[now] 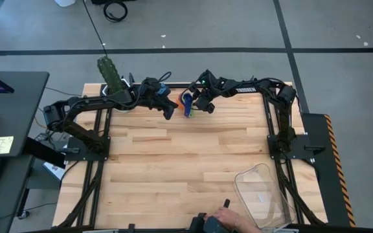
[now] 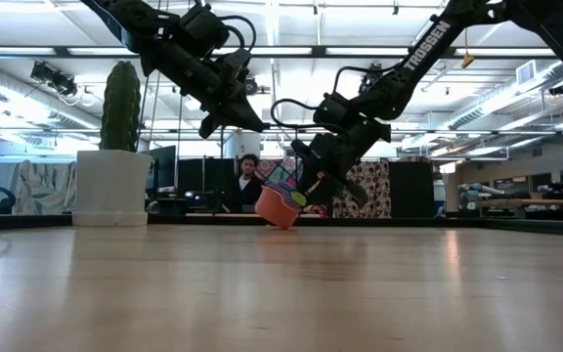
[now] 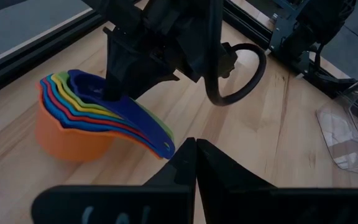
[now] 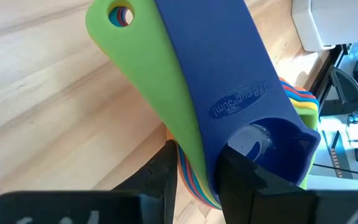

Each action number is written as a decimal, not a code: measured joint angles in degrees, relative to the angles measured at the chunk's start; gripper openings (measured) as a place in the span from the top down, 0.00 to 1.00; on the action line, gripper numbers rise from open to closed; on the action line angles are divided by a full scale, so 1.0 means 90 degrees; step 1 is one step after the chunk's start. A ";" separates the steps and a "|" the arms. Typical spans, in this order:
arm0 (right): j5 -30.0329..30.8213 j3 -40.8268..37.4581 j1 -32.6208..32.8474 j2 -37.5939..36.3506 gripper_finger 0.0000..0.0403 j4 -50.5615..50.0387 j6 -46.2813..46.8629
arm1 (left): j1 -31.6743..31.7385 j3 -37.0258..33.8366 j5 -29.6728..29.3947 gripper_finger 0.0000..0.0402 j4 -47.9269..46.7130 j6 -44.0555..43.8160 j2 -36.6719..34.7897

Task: Nest measuring cups in basket
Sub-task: Put the stacked measuring cups into the transparent bin

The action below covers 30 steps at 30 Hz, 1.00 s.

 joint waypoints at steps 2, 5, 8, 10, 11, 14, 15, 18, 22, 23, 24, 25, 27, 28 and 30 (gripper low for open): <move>0.0002 0.0000 0.0020 0.0000 0.75 0.0000 0.0005 | 0.0000 0.0000 -0.0001 0.97 -0.0002 0.0001 0.0000; -0.0002 0.0000 0.0043 -0.0002 0.75 -0.0006 0.0007 | 0.0001 -0.0001 -0.0002 0.97 -0.0002 -0.0001 0.0000; 0.0000 0.0000 0.0078 -0.0012 0.75 -0.0010 0.0007 | -0.0001 0.0000 -0.0002 0.97 -0.0002 -0.0001 0.0000; -0.0002 0.0000 0.0088 -0.0070 0.75 -0.0125 0.0010 | 0.0001 0.0000 -0.0002 0.97 -0.0002 -0.0001 0.0000; -0.0002 0.0000 0.0100 -0.0113 0.75 -0.0202 0.0051 | 0.0001 0.0000 -0.0001 0.97 0.0000 -0.0001 0.0000; -0.0005 0.0000 0.0105 -0.0260 0.75 -0.0479 0.0238 | 0.0001 0.0000 0.0000 0.97 -0.0001 -0.0001 0.0000; 0.0001 0.0000 0.0105 -0.0299 0.75 -0.0571 0.0262 | -0.0001 0.0000 0.0000 0.97 0.0000 -0.0001 0.0000; 0.0089 0.0000 0.0118 -0.0404 0.76 -0.0801 0.0270 | 0.0000 0.0000 0.0000 0.97 0.0000 -0.0001 0.0000; 0.0115 0.0002 0.0173 -0.0531 0.76 -0.1048 0.0270 | 0.0000 0.0000 -0.0002 0.97 0.0000 -0.0001 0.0000; 0.0132 0.0002 0.0195 -0.0570 0.76 -0.1108 0.0270 | 0.0000 0.0000 -0.0002 0.97 -0.0002 0.0000 0.0000; 0.0149 0.0002 0.0212 -0.0612 0.76 -0.1179 0.0268 | -0.0001 0.0000 0.0000 0.97 -0.0002 -0.0001 0.0000; 0.0157 0.0002 0.0237 -0.0658 0.76 -0.1236 0.0272 | -0.0001 0.0000 0.0000 0.97 0.0000 -0.0001 0.0000; 0.0197 0.0002 0.0283 -0.0747 0.76 -0.1380 0.0274 | 0.0001 -0.0002 -0.0002 0.97 -0.0002 -0.0001 0.0000; 0.0235 0.0002 0.0312 -0.0785 0.76 -0.1466 0.0272 | 0.0001 -0.0002 0.0000 0.97 -0.0001 -0.0001 0.0000; 0.0333 0.0002 0.0379 -0.0872 0.76 -0.1615 0.0329 | -0.0001 0.0000 0.0000 0.97 -0.0002 0.0001 0.0000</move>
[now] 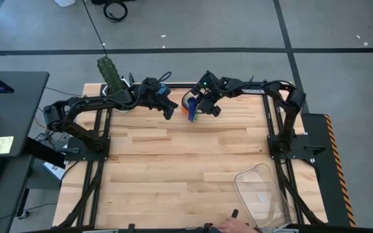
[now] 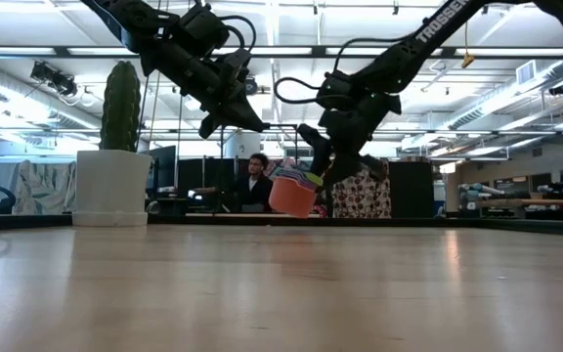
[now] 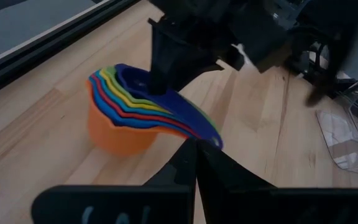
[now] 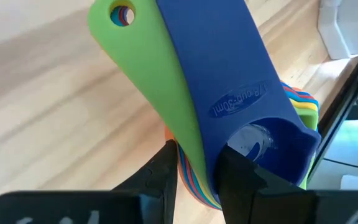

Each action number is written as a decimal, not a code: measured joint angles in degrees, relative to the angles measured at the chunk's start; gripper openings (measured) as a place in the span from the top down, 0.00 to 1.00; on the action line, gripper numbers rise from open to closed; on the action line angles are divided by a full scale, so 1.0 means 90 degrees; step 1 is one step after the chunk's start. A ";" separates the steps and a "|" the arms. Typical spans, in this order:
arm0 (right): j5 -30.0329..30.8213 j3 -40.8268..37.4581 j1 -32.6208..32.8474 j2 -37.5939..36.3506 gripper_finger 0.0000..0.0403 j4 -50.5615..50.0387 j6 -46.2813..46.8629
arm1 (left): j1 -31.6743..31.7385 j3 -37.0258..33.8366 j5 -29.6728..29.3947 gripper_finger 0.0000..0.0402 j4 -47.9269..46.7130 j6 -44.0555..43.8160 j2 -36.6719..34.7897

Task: Nest measuring cups in basket
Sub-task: Put the stacked measuring cups into the transparent bin

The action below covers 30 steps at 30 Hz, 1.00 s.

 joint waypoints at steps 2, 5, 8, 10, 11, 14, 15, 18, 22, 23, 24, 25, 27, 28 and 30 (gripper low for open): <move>0.0053 0.0000 0.0058 -0.0104 0.76 -0.0111 0.0123 | 0.0000 -0.0002 0.0000 0.97 0.0002 -0.0002 0.0000; 0.0104 0.0002 0.0135 -0.0269 0.76 -0.0347 0.0306 | 0.0002 0.0000 0.0000 0.97 0.0000 -0.0001 0.0000; 0.0161 0.0002 0.0206 -0.0432 0.76 -0.0569 0.0487 | 0.0001 0.0000 -0.0001 0.97 0.0000 -0.0002 0.0000; 0.0168 0.0002 0.0262 -0.0553 0.76 -0.0750 0.0548 | 0.0000 0.0000 0.0000 0.97 0.0002 -0.0002 0.0000; 0.0169 0.0002 0.0293 -0.0610 0.76 -0.0863 0.0558 | 0.0002 -0.0001 -0.0001 0.97 0.0000 -0.0002 0.0000; 0.0279 0.0002 0.0407 -0.0812 0.76 -0.1192 0.0599 | 0.0002 0.0000 0.0000 0.97 0.0002 -0.0002 0.0000; 0.0337 0.0002 0.0448 -0.0885 0.76 -0.1243 0.0647 | 0.0000 0.0000 -0.0001 0.97 0.0001 -0.0001 0.0000; 0.0520 0.0002 0.0569 -0.1102 0.76 -0.1314 0.0576 | 0.0001 0.0000 -0.0001 0.97 0.0002 -0.0002 0.0000; 0.0602 0.0005 0.0732 -0.1408 0.76 -0.1536 0.0717 | 0.0000 -0.0002 0.0000 0.97 0.0000 -0.0002 0.0000; 0.0602 0.0005 0.0775 -0.1469 0.76 -0.1618 0.0776 | 0.0002 0.0000 0.0000 0.97 0.0000 -0.0002 0.0002; 0.0603 0.0005 0.0815 -0.1527 0.76 -0.1712 0.0858 | 0.0002 0.0000 -0.0002 0.97 0.0002 -0.0002 0.0002; 0.0614 0.0005 0.0860 -0.1583 0.76 -0.1814 0.0973 | 0.0002 0.0000 -0.0001 0.97 0.0001 -0.0002 0.0001; 0.0644 0.0005 0.0957 -0.1698 0.76 -0.2080 0.1255 | 0.0001 0.0000 -0.0001 0.97 0.0002 -0.0002 0.0000; 0.0644 0.0005 0.1010 -0.1752 0.76 -0.2243 0.1344 | 0.0001 0.0000 0.0000 0.97 0.0001 -0.0002 0.0001; 0.0651 0.0005 0.1111 -0.1858 0.76 -0.2554 0.1392 | 0.0000 0.0000 -0.0002 0.97 0.0002 -0.0002 0.0002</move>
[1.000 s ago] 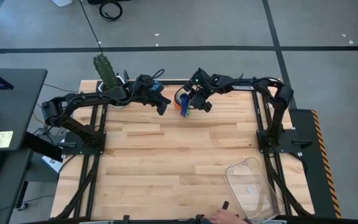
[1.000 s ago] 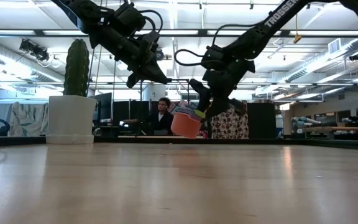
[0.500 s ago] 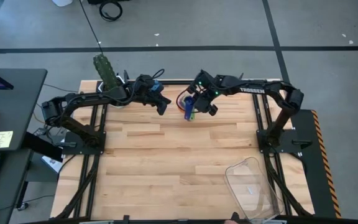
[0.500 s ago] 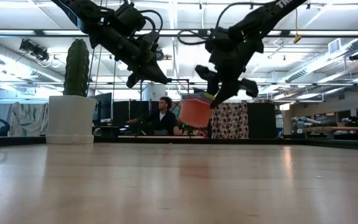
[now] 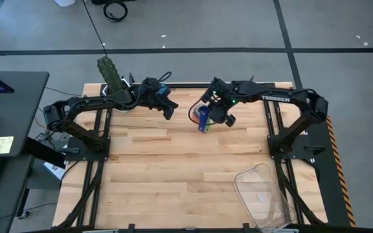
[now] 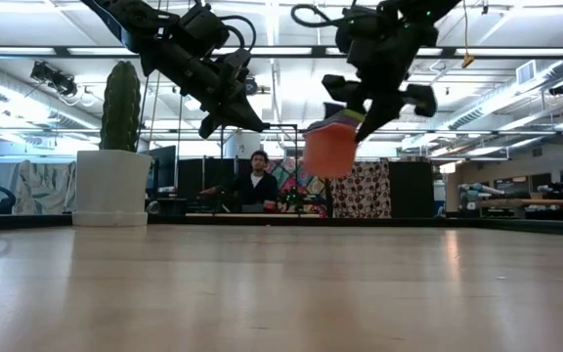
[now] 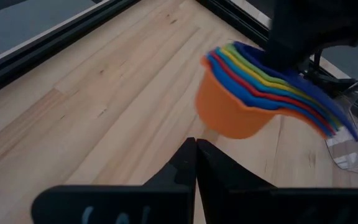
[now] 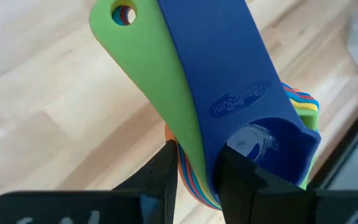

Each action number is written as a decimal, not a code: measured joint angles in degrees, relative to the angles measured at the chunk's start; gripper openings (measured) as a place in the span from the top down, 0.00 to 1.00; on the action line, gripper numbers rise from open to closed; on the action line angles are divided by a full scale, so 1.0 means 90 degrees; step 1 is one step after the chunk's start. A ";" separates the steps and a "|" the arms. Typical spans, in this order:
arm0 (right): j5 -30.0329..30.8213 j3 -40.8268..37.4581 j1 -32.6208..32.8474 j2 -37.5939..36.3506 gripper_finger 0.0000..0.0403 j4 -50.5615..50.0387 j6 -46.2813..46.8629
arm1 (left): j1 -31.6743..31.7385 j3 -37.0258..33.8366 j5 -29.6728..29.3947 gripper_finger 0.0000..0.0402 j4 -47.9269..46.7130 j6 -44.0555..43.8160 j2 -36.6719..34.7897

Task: Nest measuring cups in basket
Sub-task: Put the stacked measuring cups into the transparent bin

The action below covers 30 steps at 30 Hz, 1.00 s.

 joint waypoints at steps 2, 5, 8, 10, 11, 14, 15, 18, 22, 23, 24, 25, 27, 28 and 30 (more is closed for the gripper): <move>0.0087 0.0000 0.0105 -0.0112 0.76 -0.0182 0.0026 | 0.0002 0.0000 0.0000 0.97 -0.0002 0.0000 0.0000; 0.0235 0.0000 0.0239 -0.0293 0.76 -0.0394 0.0268 | 0.0000 0.0000 0.0001 0.97 -0.0001 0.0002 -0.0001; 0.0191 0.0000 0.0357 -0.0509 0.76 -0.0636 0.0487 | 0.0002 0.0000 0.0000 0.97 0.0000 0.0000 0.0000; 0.0145 0.0000 0.0448 -0.0647 0.76 -0.0770 0.0663 | 0.0002 0.0000 0.0002 0.97 -0.0002 0.0000 -0.0002; 0.0133 0.0000 0.0502 -0.0724 0.76 -0.0847 0.0725 | 0.0001 0.0000 0.0000 0.97 0.0000 0.0000 -0.0001; 0.0176 0.0000 0.0691 -0.0962 0.76 -0.1066 0.0931 | 0.0001 -0.0001 0.0000 0.97 -0.0002 0.0002 -0.0001; 0.0205 0.0000 0.0764 -0.1042 0.76 -0.1155 0.0996 | 0.0000 0.0000 0.0002 0.97 -0.0001 0.0002 0.0000; 0.0351 0.0000 0.0991 -0.1282 0.76 -0.1414 0.1138 | 0.0002 0.0000 0.0000 0.97 -0.0002 0.0000 0.0000; 0.0597 0.0000 0.1196 -0.1548 0.77 -0.1644 0.1132 | 0.0000 0.0000 0.0000 0.97 -0.0002 0.0000 0.0000; 0.0623 0.0000 0.1221 -0.1598 0.78 -0.1645 0.1144 | 0.0000 0.0000 0.0002 0.97 -0.0002 0.0000 0.0000; 0.0642 0.0000 0.1243 -0.1650 0.79 -0.1638 0.1157 | 0.0000 0.0000 0.0002 0.97 -0.0002 0.0002 0.0000; 0.0639 0.0000 0.1252 -0.1704 0.82 -0.1637 0.1172 | 0.0000 0.0000 0.0000 0.97 -0.0002 0.0002 0.0000; 0.0596 0.0002 0.1254 -0.1792 0.86 -0.1658 0.1255 | 0.0000 0.0000 0.0000 0.97 0.0000 0.0001 0.0000; 0.0545 0.0002 0.1251 -0.1819 0.88 -0.1694 0.1265 | 0.0001 -0.0001 0.0001 0.97 -0.0001 0.0001 0.0000; 0.0490 0.0002 0.1254 -0.1860 0.92 -0.1857 0.1230 | 0.0002 0.0000 0.0001 0.97 -0.0001 0.0001 0.0000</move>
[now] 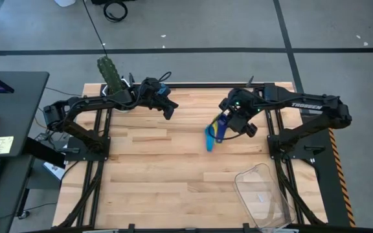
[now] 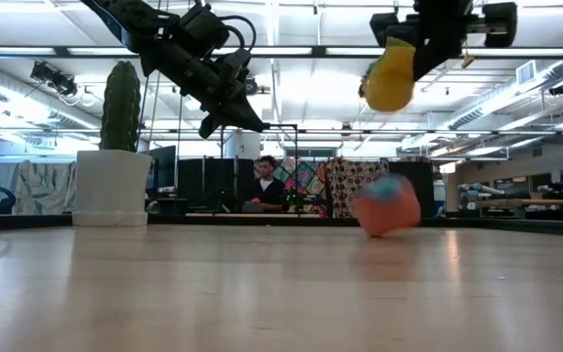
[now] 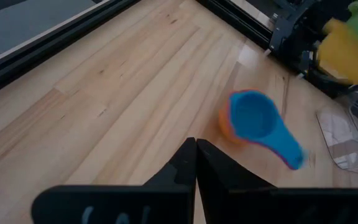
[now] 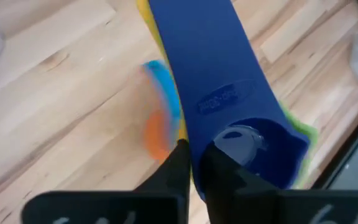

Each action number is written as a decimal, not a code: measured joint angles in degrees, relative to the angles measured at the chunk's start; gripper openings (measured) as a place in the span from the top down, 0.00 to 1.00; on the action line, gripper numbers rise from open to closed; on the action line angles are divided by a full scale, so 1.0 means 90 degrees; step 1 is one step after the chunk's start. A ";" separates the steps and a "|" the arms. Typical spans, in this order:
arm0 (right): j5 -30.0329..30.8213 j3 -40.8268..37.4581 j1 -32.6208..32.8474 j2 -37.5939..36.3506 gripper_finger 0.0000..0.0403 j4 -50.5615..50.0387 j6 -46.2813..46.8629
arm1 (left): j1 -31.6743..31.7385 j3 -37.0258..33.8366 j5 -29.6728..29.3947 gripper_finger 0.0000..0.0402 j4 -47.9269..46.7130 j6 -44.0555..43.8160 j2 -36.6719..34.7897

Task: Nest measuring cups in basket
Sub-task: Put the stacked measuring cups into the transparent bin, then adjust the stacked measuring cups

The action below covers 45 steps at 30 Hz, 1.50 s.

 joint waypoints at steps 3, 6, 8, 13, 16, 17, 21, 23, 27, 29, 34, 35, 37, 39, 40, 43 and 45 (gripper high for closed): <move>0.0000 0.0002 -0.0002 -0.0002 0.94 -0.0181 -0.0011 | -0.0002 -0.0002 -0.0002 0.97 0.0000 -0.0002 0.0000; -0.0005 0.0002 -0.0002 -0.0002 0.94 -0.0260 -0.0014 | -0.0002 0.0000 -0.0002 0.97 0.0000 0.0000 0.0000; -0.0012 0.0002 -0.0002 -0.0002 0.94 -0.0254 -0.0012 | -0.0002 0.0000 -0.0002 0.97 0.0000 -0.0001 0.0000; -0.0015 0.0002 -0.0002 0.0000 0.95 -0.0252 -0.0012 | -0.0002 0.0000 0.0001 0.97 0.0001 -0.0001 0.0000; -0.0015 0.0002 -0.0002 0.0003 0.95 -0.0245 -0.0012 | -0.0002 0.0000 0.0001 0.97 0.0001 -0.0001 0.0000; -0.0015 0.0002 -0.0002 0.0003 0.95 -0.0239 -0.0012 | -0.0002 -0.0002 -0.0002 0.97 -0.0001 0.0000 0.0000; -0.0012 0.0002 -0.0002 0.0005 0.95 -0.0215 -0.0012 | -0.0002 -0.0001 0.0001 0.97 -0.0002 -0.0002 0.0000; -0.0010 0.0002 -0.0002 0.0017 0.95 -0.0208 -0.0012 | -0.0001 0.0000 0.0000 0.97 0.0001 0.0000 0.0000; 0.0049 0.0000 -0.0140 0.0200 0.95 -0.0277 0.0425 | -0.0001 0.0000 0.0000 0.97 0.0000 0.0000 0.0000; -0.0038 0.0000 -0.0267 0.0340 0.95 -0.0301 0.0701 | -0.0002 0.0000 0.0001 0.97 0.0001 -0.0002 0.0000; 0.0057 -0.0068 -0.0522 0.0755 0.95 -0.0566 0.0709 | -0.0002 -0.0001 -0.0001 0.97 0.0000 -0.0002 0.0000; 0.0128 -0.0155 -0.0583 0.0814 0.95 -0.0574 0.0677 | -0.0001 -0.0001 0.0000 0.97 0.0001 0.0000 0.0000; 0.0170 -0.0394 -0.0723 0.0891 0.96 -0.0613 0.0521 | 0.0000 0.0000 0.0000 0.97 -0.0002 0.0000 0.0000; 0.0177 -0.0672 -0.0837 0.0923 0.96 -0.0574 0.0317 | 0.0000 0.0000 0.0001 0.97 0.0001 0.0000 0.0000; 0.0175 -0.0812 -0.0882 0.0927 0.96 -0.0526 0.0247 | -0.0002 0.0000 0.0001 0.97 0.0001 0.0001 0.0000; 0.0170 -0.1194 -0.1013 0.0928 0.96 -0.0335 0.0059 | -0.0002 -0.0001 0.0000 0.97 0.0001 0.0000 0.0000; 0.0173 -0.1468 -0.1095 0.0928 0.96 -0.0056 0.0047 | -0.0001 -0.0001 0.0001 0.97 -0.0002 -0.0002 0.0000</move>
